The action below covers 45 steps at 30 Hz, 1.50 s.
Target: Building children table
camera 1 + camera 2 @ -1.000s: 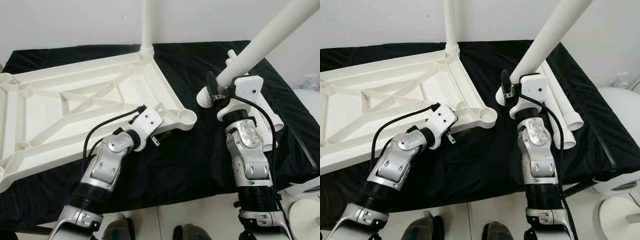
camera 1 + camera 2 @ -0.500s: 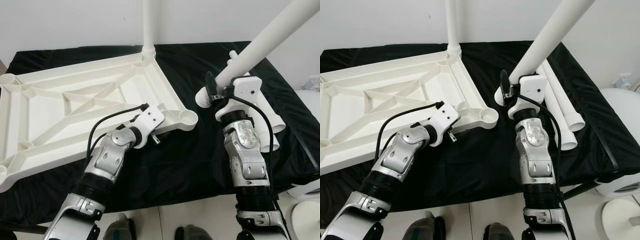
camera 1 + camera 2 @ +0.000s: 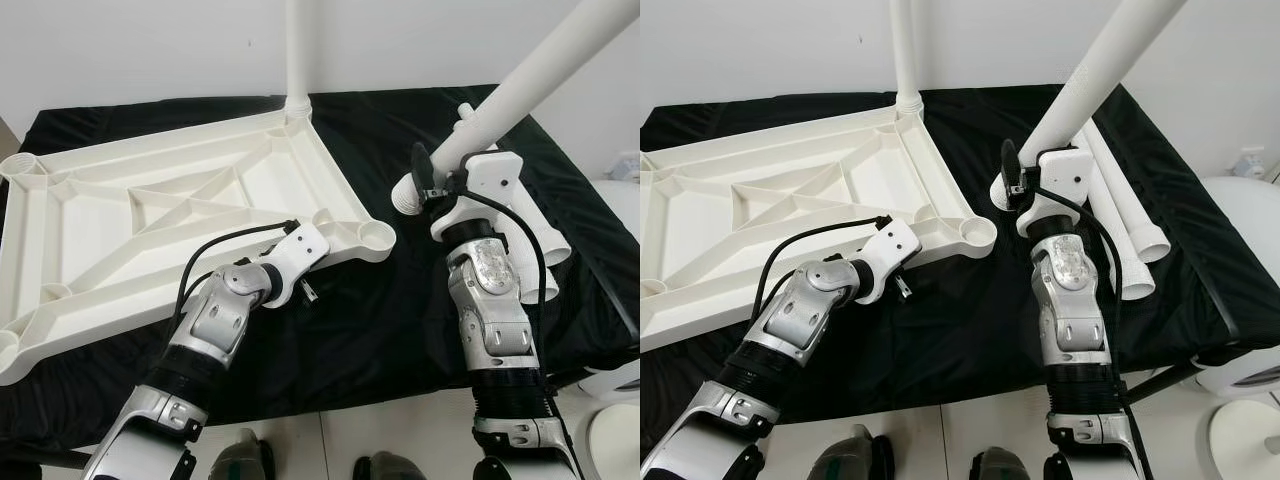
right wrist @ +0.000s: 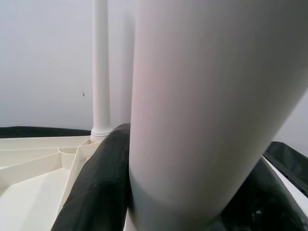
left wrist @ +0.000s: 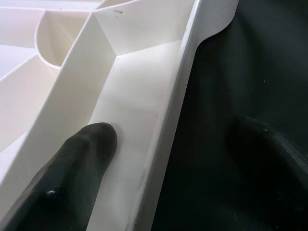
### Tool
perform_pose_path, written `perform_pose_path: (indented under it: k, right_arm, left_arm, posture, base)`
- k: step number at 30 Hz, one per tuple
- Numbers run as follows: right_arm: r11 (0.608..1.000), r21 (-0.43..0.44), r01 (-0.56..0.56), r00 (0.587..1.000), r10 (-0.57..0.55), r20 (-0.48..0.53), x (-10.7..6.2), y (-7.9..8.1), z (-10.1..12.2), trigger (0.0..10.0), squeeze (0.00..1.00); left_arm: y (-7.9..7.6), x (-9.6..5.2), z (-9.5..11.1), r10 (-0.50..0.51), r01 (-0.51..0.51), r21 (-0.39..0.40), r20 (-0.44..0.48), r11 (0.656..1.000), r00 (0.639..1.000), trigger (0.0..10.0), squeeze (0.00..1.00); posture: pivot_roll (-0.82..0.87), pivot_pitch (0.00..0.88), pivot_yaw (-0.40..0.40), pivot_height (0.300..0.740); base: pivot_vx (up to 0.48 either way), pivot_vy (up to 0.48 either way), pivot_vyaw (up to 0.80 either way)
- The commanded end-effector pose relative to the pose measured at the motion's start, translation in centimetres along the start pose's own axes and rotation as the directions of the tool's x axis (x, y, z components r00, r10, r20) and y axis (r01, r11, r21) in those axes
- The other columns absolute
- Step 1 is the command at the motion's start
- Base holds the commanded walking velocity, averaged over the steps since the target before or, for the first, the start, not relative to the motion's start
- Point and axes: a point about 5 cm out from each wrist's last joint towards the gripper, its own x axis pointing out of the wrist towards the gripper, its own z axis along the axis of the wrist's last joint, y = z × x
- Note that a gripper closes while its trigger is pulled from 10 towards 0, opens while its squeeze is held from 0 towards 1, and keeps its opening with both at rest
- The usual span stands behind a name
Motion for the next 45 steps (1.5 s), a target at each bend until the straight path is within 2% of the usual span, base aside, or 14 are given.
perform_pose_path:
  k: [1,2,3,5,14,15,16,17,19,21,25,26,27,45]
  right_arm:
    - [1.0,0.001,-0.006,1.0,0.006,0.023,0.2,0.2,0.3,10.0,0.0]
    - [1.0,0.001,-0.007,1.0,0.006,0.022,0.2,0.3,0.3,10.0,0.0]
    - [1.0,0.002,-0.007,1.0,0.007,0.021,0.2,0.3,0.3,10.0,0.0]
    - [1.0,0.002,-0.009,1.0,0.009,0.017,0.0,0.3,0.2,10.0,0.0]
    - [1.0,-0.001,-0.015,1.0,0.015,0.011,0.0,0.4,0.0,10.0,0.0]
    - [1.0,-0.003,-0.019,1.0,0.019,0.01,0.0,0.4,0.0,10.0,0.0]
    - [1.0,-0.003,-0.019,1.0,0.019,0.01,0.0,0.4,0.0,10.0,0.0]
    - [1.0,-0.004,-0.021,1.0,0.022,0.009,0.0,0.4,0.0,10.0,0.0]
    - [0.999,-0.004,-0.032,0.999,0.032,0.007,0.1,0.5,0.0,10.0,0.0]
    - [0.999,-0.003,-0.043,0.999,0.043,0.005,0.1,0.7,0.0,10.0,0.0]
    - [0.999,-0.002,-0.048,0.999,0.048,0.003,0.1,0.7,0.0,10.0,0.0]
    - [0.999,-0.003,-0.05,0.999,0.05,0.002,0.2,0.8,0.0,10.0,0.0]
    - [0.999,-0.003,-0.052,0.999,0.052,0.002,0.2,0.8,0.0,10.0,0.0]
    - [0.998,-0.015,-0.058,0.998,0.058,-0.003,0.0,0.7,0.0,10.0,0.0]
  left_arm:
    - [0.2,0.0,-0.5,0.002,-0.002,-0.013,-0.035,1.0,0.999,10.0,0.0]
    - [0.3,0.0,-0.4,-0.004,0.004,-0.013,-0.03,1.0,1.0,4.0,0.0]
    - [0.3,-0.1,-0.3,-0.009,0.009,-0.013,-0.025,1.0,1.0,4.0,0.0]
    - [0.3,-0.2,-0.1,-0.015,0.015,-0.016,-0.013,1.0,1.0,0.0,0.0]
    - [0.3,-0.7,0.7,-0.054,0.055,-0.032,0.034,0.998,0.998,0.0,0.0]
    - [0.1,-0.7,0.8,-0.07,0.071,-0.011,0.041,0.997,0.997,5.9,0.0]
    - [0.1,-0.7,0.8,-0.07,0.071,-0.011,0.041,0.997,0.997,5.9,0.0]
    - [-0.1,-0.8,0.9,-0.082,0.082,0.005,0.044,0.997,0.996,10.0,0.0]
    - [-0.3,-0.8,0.9,-0.095,0.095,0.003,0.051,0.995,0.994,10.0,0.0]
    - [-0.4,-0.9,0.9,-0.102,0.103,-0.01,0.06,0.995,0.993,6.5,0.0]
    - [-0.4,-0.9,1.0,-0.105,0.106,-0.018,0.067,0.994,0.992,6.5,0.0]
    - [-0.4,-0.9,0.8,-0.102,0.103,-0.017,0.057,0.994,0.993,0.9,0.0]
    - [-0.5,-0.8,0.6,-0.104,0.104,-0.01,0.043,0.994,0.994,10.0,0.0]
    - [-0.6,-0.4,0.0,-0.079,0.079,-0.022,-0.008,0.997,0.997,10.0,0.0]
  posture:
    - [-0.04,0.037,0.044,0.74]
    - [-0.04,0.037,0.044,0.74]
    - [-0.04,0.038,0.044,0.74]
    - [-0.04,0.042,0.043,0.74]
    - [-0.03,0.049,0.033,0.74]
    - [-0.03,0.051,0.029,0.74]
    - [-0.03,0.051,0.029,0.74]
    - [-0.03,0.051,0.029,0.74]
    - [-0.03,0.054,0.022,0.74]
    - [-0.03,0.057,0.02,0.74]
    - [-0.03,0.057,0.02,0.74]
    - [-0.03,0.061,0.015,0.74]
    - [-0.03,0.062,0.015,0.74]
    - [-0.05,0.061,0.015,0.74]
  base:
    - [0.0,0.0,0.0]
    - [0.0,0.0,0.0]
    - [0.0,0.0,0.0]
    - [0.0,0.0,0.0]
    - [0.0,0.0,0.0]
    - [0.0,0.0,0.0]
    - [0.0,0.0,0.0]
    - [0.0,0.0,0.0]
    - [0.0,0.0,0.0]
    - [0.0,0.0,0.0]
    - [0.0,0.0,0.0]
    - [0.0,0.0,0.0]
    - [0.0,0.0,0.0]
    - [0.0,0.0,0.0]
